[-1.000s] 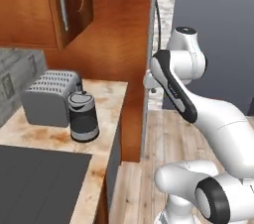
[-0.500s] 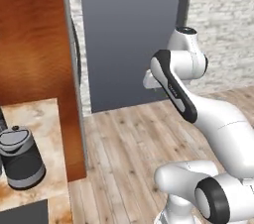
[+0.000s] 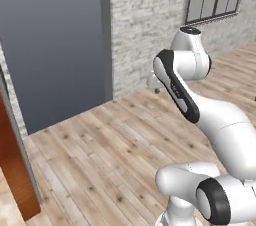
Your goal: Navigate to the coffee machine.
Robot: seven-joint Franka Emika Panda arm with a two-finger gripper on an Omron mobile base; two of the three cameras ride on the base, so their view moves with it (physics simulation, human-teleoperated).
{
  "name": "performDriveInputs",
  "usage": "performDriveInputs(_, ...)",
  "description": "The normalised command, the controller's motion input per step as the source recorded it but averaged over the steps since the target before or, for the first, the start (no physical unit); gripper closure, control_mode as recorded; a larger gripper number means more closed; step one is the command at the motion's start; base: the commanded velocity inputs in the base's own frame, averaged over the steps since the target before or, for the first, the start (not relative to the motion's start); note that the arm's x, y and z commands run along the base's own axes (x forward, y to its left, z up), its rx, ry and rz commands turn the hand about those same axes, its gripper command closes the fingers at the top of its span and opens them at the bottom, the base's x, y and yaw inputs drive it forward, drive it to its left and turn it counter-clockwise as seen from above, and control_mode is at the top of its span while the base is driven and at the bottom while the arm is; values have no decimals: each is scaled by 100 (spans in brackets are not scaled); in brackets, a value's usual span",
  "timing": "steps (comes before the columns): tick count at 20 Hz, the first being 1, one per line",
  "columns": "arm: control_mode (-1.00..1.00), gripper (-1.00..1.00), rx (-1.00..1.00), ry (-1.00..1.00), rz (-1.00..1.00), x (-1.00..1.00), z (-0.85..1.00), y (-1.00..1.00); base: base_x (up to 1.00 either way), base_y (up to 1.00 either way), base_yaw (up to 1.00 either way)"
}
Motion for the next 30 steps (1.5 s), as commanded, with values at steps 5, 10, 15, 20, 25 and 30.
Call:
performDriveInputs(5, 100, -100, 0, 0, 0, 0, 0, 0, 38, -28, -47)
performDriveInputs(10, 100, -100, 0, 0, 0, 0, 0, 0, 54, -40, -43)
performDriveInputs(15, 100, -100, 0, 0, 0, 0, 0, 0, 58, -43, -43)
performDriveInputs(20, 100, -100, 0, 0, 0, 0, 0, 0, 56, -27, -44)
performDriveInputs(25, 100, -100, 0, 0, 0, 0, 0, 0, 57, -19, -41)
performDriveInputs(30, 100, -100, 0, 0, 0, 0, 0, 0, 55, -8, -39)
